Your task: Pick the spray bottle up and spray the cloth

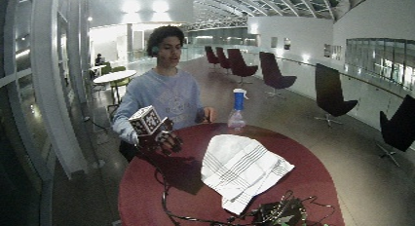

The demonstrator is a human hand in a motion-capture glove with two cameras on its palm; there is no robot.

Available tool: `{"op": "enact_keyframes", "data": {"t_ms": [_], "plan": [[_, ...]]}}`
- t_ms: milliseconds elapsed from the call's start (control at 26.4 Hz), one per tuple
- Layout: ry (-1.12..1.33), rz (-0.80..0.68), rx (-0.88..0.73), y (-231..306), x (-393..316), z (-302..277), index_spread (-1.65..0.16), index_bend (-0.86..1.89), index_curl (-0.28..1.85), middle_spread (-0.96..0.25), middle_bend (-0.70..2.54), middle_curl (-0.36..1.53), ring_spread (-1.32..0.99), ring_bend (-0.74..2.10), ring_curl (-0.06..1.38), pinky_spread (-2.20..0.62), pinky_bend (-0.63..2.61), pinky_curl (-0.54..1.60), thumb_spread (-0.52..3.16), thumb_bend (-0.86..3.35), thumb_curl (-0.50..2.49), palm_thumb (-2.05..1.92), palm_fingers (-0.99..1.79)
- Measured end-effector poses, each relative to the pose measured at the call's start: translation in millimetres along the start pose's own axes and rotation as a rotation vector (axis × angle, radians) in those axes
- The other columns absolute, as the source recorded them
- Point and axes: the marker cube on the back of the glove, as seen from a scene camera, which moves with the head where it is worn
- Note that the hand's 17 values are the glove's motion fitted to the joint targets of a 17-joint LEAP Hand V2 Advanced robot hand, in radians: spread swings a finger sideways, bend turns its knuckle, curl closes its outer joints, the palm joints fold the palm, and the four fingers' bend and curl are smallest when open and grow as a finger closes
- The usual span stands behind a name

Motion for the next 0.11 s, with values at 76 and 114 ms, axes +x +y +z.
{"op": "enact_keyframes", "data": {"t_ms": [76,114], "plan": [[0.001,0.011,0.002,4.4,3.4,0.3,-0.28,0.15,0.34,-0.04,0.31,0.44,-0.04,0.30,0.35,0.18,0.16,0.31,1.13,-0.01,0.42,0.74,0.87],[0.001,0.014,0.002,5.3,4.0,0.3,-0.28,0.15,0.34,-0.04,0.31,0.44,-0.04,0.30,0.35,0.18,0.16,0.31,1.13,-0.01,0.42,0.75,0.87]]}}
